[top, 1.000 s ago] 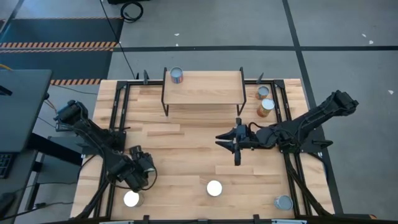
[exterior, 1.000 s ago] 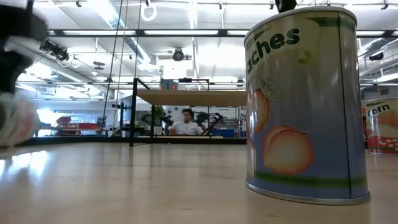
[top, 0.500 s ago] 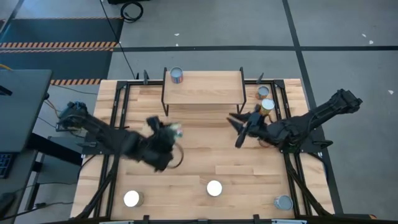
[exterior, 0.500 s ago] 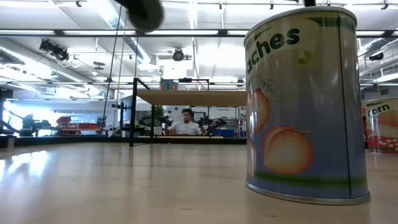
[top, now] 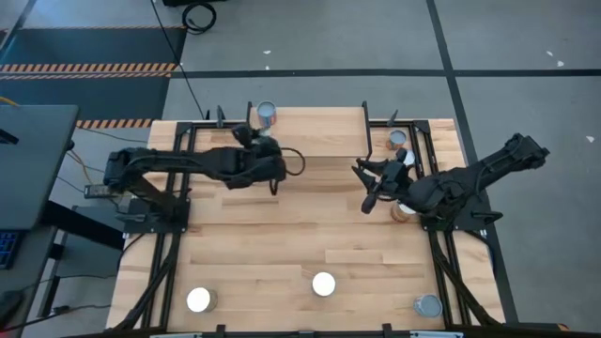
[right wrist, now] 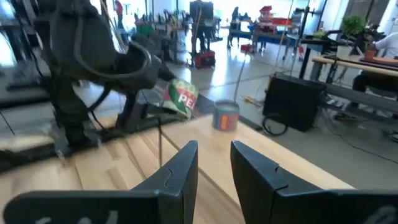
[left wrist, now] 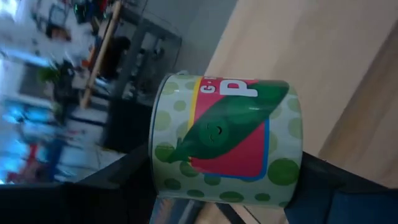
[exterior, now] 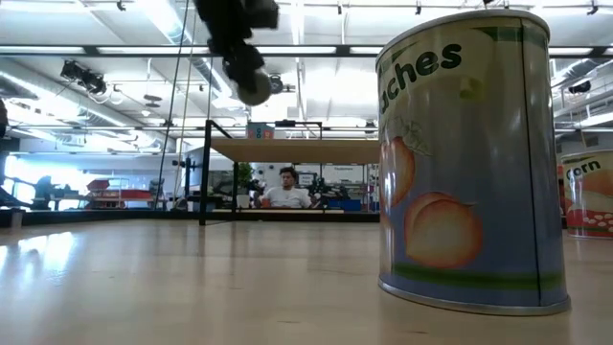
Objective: Pick and place cans onto a shelf
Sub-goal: Put the can of peas on the shelf aligned with the can of corn
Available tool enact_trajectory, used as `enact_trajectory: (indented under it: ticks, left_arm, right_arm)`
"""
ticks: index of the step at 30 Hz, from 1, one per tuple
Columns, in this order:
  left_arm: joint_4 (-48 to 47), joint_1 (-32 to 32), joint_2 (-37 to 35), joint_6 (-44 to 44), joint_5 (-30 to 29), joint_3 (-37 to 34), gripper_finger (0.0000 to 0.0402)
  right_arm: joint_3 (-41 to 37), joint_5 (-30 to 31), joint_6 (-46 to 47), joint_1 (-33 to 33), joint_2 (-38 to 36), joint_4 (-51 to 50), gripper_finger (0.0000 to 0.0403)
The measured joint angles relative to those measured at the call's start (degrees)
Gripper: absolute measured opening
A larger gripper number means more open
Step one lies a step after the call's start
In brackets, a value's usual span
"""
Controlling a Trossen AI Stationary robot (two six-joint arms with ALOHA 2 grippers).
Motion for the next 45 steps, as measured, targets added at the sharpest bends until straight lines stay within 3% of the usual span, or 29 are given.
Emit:
enact_trajectory:
  ticks: [5,11,14,21,25,33,38,45]
  left_arm:
    - [0.4,-0.6,5.9,9.5,-8.2,-0.1,0.0270]
    - [0.2,-3.7,10.2,7.7,-17.9,-0.1,0.0270]
    - [-0.7,-4.1,11.4,7.1,-19.2,0.0,0.0270]
    - [-3.4,-3.3,12.2,2.6,-17.4,0.0,0.0270]
    - [-3.4,-2.7,12.2,1.4,-11.5,0.0,0.0271]
    - [-3.5,-1.0,12.2,1.0,-10.1,0.0,0.0293]
    - [-4.1,1.2,12.2,1.2,-5.3,0.0,0.0310]
    - [-4.5,1.9,12.2,1.8,-3.4,0.0,0.0313]
  right_arm:
    - [0.0,0.4,1.0,-1.0,0.7,-3.9,0.0103]
    - [0.0,1.2,1.2,-2.3,1.2,-4.6,0.0103]
    - [0.0,1.1,1.2,-2.8,1.2,-4.7,0.0103]
    - [0.0,1.1,1.5,-3.2,1.2,-5.4,0.0103]
    - [0.0,1.0,3.7,-3.2,1.3,-6.4,0.0103]
    - [0.0,1.0,4.3,-3.2,1.3,-6.5,0.0103]
    - [0.0,1.0,4.3,-3.2,1.3,-6.5,0.0103]
    - [0.0,1.0,4.4,-3.2,1.3,-6.5,0.0103]
